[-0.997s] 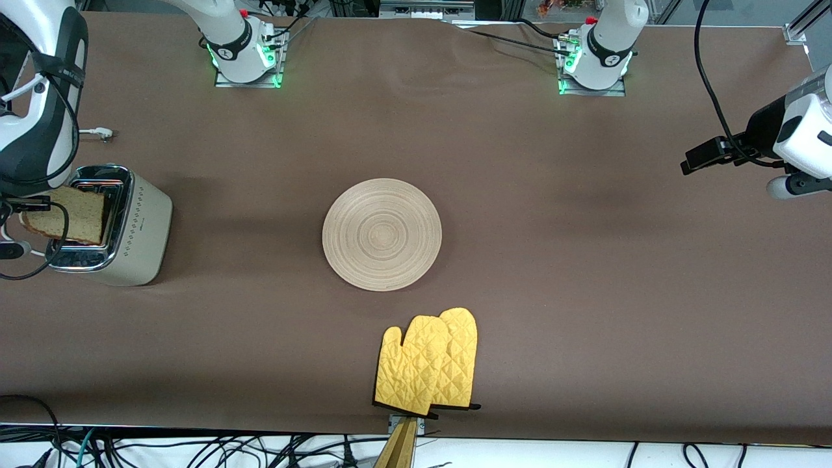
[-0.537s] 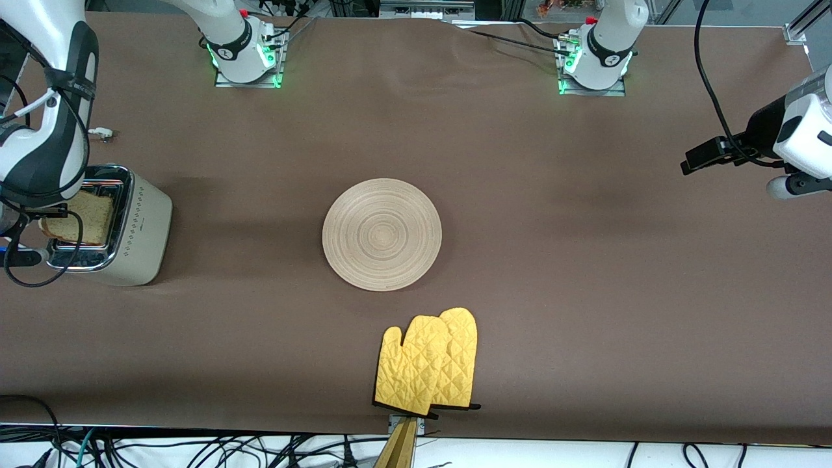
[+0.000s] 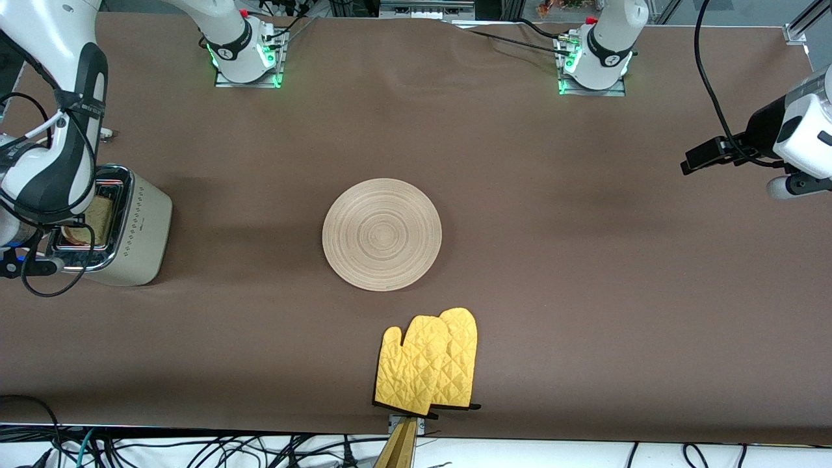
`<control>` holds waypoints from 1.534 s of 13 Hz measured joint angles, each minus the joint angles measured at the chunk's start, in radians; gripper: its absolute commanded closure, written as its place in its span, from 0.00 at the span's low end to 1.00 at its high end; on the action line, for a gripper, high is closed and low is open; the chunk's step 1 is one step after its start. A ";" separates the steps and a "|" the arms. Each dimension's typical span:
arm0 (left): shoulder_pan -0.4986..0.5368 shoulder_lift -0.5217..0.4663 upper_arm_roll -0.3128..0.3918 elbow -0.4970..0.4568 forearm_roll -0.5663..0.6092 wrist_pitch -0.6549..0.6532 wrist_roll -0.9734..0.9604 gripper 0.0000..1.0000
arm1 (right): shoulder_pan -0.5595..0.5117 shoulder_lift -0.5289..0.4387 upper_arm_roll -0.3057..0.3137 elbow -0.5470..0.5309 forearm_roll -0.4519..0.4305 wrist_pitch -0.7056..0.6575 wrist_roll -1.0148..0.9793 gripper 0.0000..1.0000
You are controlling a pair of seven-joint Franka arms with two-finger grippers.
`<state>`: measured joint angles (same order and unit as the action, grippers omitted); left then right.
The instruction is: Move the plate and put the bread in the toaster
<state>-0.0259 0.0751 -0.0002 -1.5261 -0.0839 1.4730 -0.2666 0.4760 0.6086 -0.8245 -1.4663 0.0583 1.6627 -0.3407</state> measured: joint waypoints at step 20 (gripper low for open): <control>0.002 -0.026 -0.036 0.001 0.073 0.004 -0.024 0.00 | 0.024 -0.166 0.015 0.151 0.078 -0.186 0.016 0.00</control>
<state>-0.0238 0.0489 -0.0362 -1.5247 -0.0106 1.4769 -0.2902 0.5004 0.4427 -0.8099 -1.3148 0.1367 1.4764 -0.3251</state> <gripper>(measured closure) 0.000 0.000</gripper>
